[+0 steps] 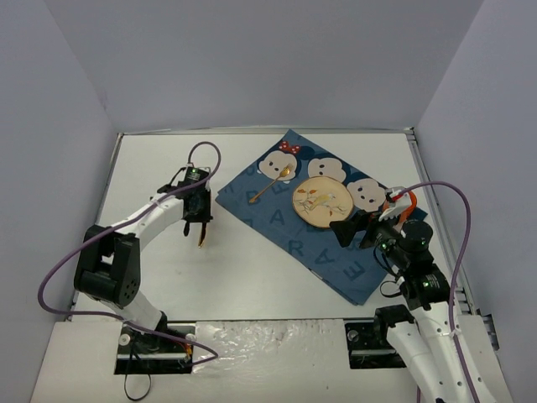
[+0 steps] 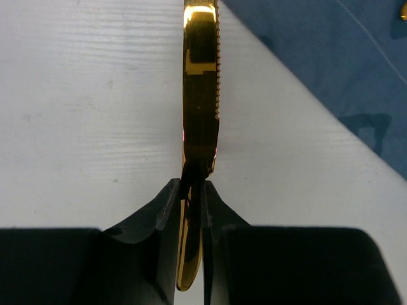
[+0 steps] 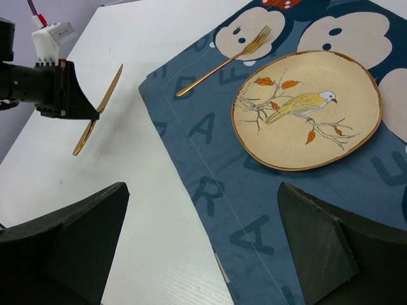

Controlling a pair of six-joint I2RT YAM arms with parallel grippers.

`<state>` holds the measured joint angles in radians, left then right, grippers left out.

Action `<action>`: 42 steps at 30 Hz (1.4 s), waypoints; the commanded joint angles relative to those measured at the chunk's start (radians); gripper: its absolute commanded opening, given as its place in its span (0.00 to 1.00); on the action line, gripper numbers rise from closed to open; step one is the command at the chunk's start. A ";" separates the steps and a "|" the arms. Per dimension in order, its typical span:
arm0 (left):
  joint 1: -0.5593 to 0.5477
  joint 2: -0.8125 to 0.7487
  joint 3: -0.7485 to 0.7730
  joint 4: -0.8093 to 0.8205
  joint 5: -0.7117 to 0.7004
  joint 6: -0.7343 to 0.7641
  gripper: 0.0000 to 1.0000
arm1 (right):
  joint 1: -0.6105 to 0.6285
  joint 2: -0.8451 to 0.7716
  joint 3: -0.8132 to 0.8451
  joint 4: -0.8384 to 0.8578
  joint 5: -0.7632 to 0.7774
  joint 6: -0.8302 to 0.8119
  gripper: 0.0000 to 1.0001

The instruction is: Set the dinner table for one person

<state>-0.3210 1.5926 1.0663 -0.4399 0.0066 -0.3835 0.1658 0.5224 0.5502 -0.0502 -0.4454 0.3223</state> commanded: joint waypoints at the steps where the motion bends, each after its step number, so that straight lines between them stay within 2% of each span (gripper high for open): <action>1: -0.102 -0.069 0.106 -0.018 -0.029 -0.030 0.00 | 0.009 0.032 0.064 0.061 -0.015 0.034 1.00; 11: -0.413 0.017 0.274 -0.016 -0.077 -0.120 0.00 | 0.009 -0.015 0.113 0.055 0.007 0.045 1.00; 21: -0.668 0.313 0.647 0.001 -0.090 -0.190 0.00 | 0.009 -0.139 0.206 -0.077 0.101 0.002 1.00; 29: -0.760 0.519 0.869 0.046 -0.071 -0.189 0.00 | 0.008 -0.229 0.233 -0.130 0.132 -0.015 1.00; 42: -0.814 0.737 1.079 0.095 -0.010 -0.177 0.00 | 0.008 -0.365 0.247 -0.141 0.120 -0.044 1.00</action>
<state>-1.1249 2.3323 2.0553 -0.4104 -0.0250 -0.5584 0.1658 0.1815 0.7626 -0.2510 -0.3209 0.2953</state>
